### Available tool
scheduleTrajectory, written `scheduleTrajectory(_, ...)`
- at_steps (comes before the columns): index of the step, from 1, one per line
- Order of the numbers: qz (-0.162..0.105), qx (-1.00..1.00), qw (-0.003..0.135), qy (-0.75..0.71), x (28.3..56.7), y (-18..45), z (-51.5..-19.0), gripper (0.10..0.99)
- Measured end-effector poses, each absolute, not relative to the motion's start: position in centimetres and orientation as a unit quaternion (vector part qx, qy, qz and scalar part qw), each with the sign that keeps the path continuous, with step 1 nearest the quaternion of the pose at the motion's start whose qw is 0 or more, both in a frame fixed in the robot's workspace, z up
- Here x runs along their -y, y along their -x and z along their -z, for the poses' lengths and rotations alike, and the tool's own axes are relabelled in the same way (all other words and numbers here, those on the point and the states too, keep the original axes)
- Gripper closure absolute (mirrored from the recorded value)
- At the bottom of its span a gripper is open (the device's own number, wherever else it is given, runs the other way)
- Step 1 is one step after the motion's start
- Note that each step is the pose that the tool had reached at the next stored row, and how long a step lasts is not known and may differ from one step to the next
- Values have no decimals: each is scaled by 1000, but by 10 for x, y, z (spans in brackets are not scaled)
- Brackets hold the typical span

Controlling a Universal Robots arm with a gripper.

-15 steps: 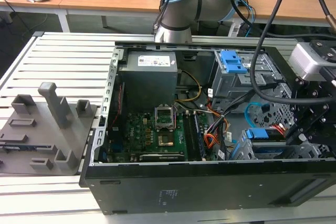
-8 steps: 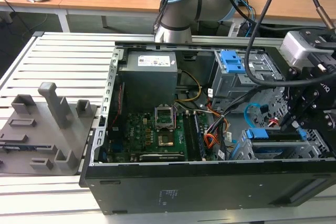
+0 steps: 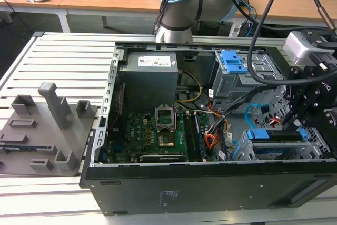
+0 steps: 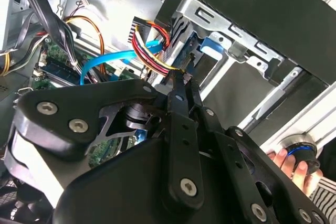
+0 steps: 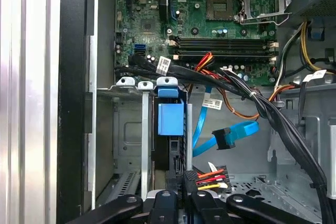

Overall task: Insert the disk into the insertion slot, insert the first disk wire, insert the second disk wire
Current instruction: 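Insert the first disk wire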

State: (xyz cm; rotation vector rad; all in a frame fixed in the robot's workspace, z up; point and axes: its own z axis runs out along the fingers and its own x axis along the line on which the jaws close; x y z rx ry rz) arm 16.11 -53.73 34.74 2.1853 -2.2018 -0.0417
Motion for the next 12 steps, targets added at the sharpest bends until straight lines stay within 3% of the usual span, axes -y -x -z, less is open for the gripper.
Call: scheduleTrajectory(12, 14, 710, 19, -704, 536, -163, -343, 922)
